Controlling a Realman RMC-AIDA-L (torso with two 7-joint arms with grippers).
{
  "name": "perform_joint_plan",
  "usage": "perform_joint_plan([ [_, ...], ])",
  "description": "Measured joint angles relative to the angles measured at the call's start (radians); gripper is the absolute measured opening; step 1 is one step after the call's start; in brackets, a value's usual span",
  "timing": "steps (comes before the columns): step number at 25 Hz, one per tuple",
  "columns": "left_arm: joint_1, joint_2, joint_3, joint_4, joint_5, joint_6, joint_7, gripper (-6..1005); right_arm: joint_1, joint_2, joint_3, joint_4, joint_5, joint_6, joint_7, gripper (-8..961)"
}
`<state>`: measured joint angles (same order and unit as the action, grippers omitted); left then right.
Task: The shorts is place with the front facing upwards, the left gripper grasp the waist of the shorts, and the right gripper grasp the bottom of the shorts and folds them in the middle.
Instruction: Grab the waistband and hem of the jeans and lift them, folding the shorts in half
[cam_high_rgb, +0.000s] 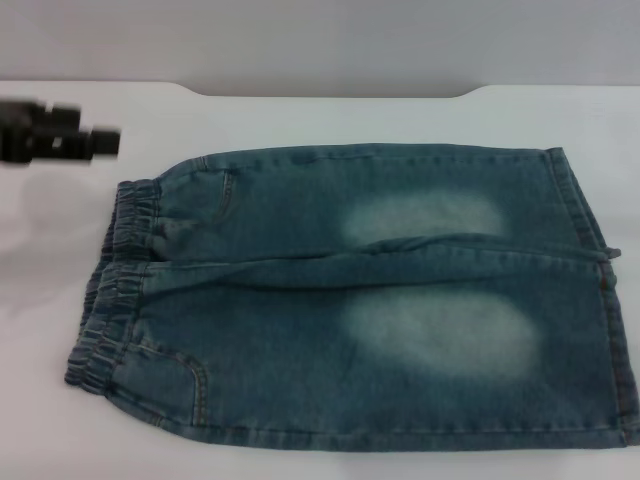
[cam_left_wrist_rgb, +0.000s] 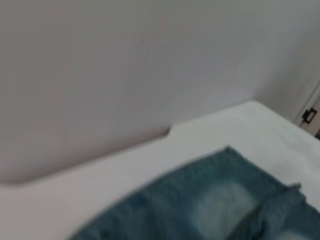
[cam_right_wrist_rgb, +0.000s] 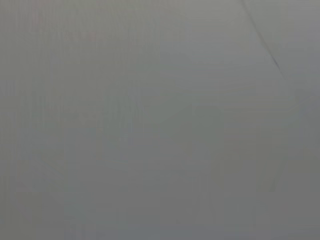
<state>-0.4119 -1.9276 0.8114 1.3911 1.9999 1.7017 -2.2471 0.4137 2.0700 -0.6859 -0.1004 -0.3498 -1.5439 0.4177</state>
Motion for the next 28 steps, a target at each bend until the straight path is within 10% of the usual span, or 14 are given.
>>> perform_joint_plan([
  [11, 0.120, -0.046, -0.006, -0.003, 0.096, 0.060, -0.009, 758, 0.006, -0.002, -0.006, -0.040, 0.000, 0.041, -0.006, 498],
  [28, 0.119, -0.081, -0.017, -0.091, 0.313, 0.033, -0.004, 757, 0.005, -0.001, -0.006, -0.046, 0.000, 0.043, -0.007, 497],
])
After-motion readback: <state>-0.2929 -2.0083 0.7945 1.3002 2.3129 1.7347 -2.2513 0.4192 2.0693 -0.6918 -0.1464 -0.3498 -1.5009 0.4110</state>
